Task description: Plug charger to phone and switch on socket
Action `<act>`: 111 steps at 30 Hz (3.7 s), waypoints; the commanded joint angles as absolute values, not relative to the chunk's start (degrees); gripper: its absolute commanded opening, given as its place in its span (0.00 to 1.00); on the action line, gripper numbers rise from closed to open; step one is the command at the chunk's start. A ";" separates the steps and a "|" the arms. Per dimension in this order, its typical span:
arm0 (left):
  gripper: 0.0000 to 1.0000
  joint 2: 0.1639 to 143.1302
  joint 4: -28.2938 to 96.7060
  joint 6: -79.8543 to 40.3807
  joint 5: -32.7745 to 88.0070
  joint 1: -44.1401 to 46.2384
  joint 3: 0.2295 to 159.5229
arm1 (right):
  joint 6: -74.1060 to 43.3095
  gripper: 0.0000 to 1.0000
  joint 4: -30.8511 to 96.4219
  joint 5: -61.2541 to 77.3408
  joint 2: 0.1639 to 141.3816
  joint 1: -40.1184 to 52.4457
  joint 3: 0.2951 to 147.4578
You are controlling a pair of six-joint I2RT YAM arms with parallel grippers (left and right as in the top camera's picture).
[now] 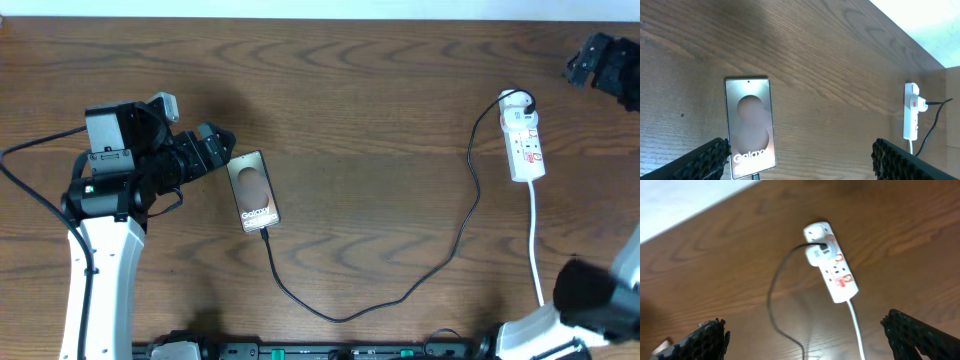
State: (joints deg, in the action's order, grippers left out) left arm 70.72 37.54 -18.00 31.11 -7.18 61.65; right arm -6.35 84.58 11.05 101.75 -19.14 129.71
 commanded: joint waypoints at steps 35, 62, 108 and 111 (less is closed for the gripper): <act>0.93 69.95 38.37 -17.43 25.80 -6.87 61.73 | -8.29 0.99 84.71 11.49 94.83 -18.33 130.39; 0.93 8.51 -19.09 -4.05 3.36 -1.52 0.23 | -8.29 0.99 84.71 11.49 94.83 -18.33 130.39; 0.93 0.23 3.90 7.88 2.72 -1.56 0.23 | -8.29 0.99 84.71 11.49 94.83 -18.33 130.39; 0.93 0.23 3.90 7.88 2.72 -1.56 0.23 | -8.29 0.99 84.71 11.49 94.89 -18.33 130.39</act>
